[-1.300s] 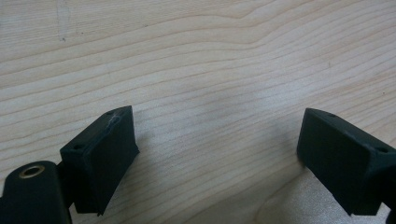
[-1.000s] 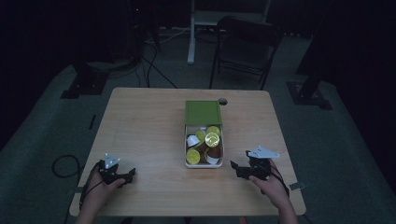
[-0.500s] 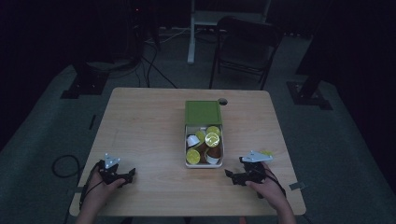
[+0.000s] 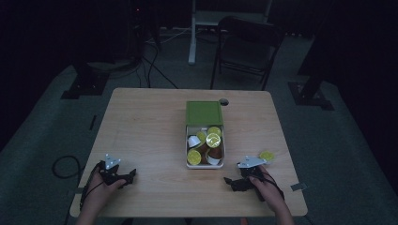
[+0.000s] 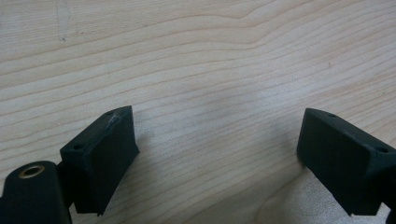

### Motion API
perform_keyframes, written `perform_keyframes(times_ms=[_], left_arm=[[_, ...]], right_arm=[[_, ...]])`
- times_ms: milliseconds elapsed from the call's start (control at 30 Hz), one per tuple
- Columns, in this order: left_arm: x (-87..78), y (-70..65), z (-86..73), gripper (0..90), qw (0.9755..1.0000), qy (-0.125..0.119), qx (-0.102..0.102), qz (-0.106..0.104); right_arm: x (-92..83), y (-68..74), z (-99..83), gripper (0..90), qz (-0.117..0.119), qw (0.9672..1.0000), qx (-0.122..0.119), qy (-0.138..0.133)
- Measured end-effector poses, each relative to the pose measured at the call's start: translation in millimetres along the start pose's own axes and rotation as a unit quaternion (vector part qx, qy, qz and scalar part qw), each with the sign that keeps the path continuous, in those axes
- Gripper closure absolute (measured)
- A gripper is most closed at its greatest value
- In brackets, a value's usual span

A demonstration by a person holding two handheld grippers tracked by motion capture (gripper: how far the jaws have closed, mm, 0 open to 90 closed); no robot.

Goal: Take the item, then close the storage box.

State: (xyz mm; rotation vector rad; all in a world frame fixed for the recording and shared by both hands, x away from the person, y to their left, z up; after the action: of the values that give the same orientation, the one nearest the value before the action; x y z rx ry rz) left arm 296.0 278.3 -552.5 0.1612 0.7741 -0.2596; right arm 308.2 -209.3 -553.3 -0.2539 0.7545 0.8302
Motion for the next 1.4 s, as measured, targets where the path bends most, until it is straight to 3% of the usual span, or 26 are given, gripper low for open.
perform_keyframes(times_ms=[100, 333, 467, 600, 733, 800, 900, 1067, 1400], left_arm=[[0.0, 0.0, 0.0, 12.5, 1.0000, 0.000, 0.000, 0.000], [-0.1, 0.1, 0.1, 12.5, 1.0000, 0.001, 0.002, -0.002], [-0.6, -2.8, -0.1, 12.5, 0.9994, 0.000, 0.026, -0.024], [-2.5, -14.4, 1.3, 13.2, 0.9963, 0.008, 0.063, -0.058], [-3.3, -26.2, 5.5, 13.1, 0.9932, 0.004, 0.087, -0.077], [-3.5, -30.1, 7.5, 13.2, 0.9924, -0.001, 0.088, -0.086], [-4.0, -37.7, 10.1, 13.1, 0.9904, -0.004, 0.097, -0.099], [-4.1, -50.8, 13.4, 13.1, 0.9857, -0.013, 0.112, -0.125], [-2.0, -71.4, 21.7, 13.2, 0.9784, -0.033, 0.130, -0.157]], right_arm=[[1.6, 1.1, -0.8, 12.9, -0.002, 0.9998, -0.019, 0.005], [0.9, -1.0, -1.3, 13.0, -0.004, 0.9998, -0.018, 0.006], [0.2, -0.6, -1.9, 13.0, -0.005, 0.9997, -0.021, 0.008], [-0.2, -0.4, -1.9, 13.0, -0.006, 0.9997, -0.023, 0.010], [-1.9, 0.8, -2.2, 12.9, 0.000, 0.9995, -0.030, 0.013], [-2.8, 1.3, -2.2, 12.8, 0.001, 0.9996, -0.028, 0.010], [-5.3, 2.2, -1.3, 12.3, 0.007, 1.0000, 0.001, -0.006], [-8.9, 2.6, 0.5, 12.3, 0.004, 0.9999, 0.000, -0.016], [-11.4, 2.3, 3.8, 12.1, -0.007, 0.9993, 0.008, -0.037]])
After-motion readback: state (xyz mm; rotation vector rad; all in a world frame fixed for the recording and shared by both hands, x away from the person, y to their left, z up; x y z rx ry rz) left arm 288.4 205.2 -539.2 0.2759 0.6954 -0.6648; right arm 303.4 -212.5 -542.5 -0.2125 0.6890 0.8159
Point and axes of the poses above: each handheld gripper's, and its own axes: x roughly forward along the jaws, z roughly out of its top, y roughly to its left, the point moved 1 cm from there along x, roughly forward along the jaws, and after that the axes turned 3 degrees about z, right-handed, at the moved point
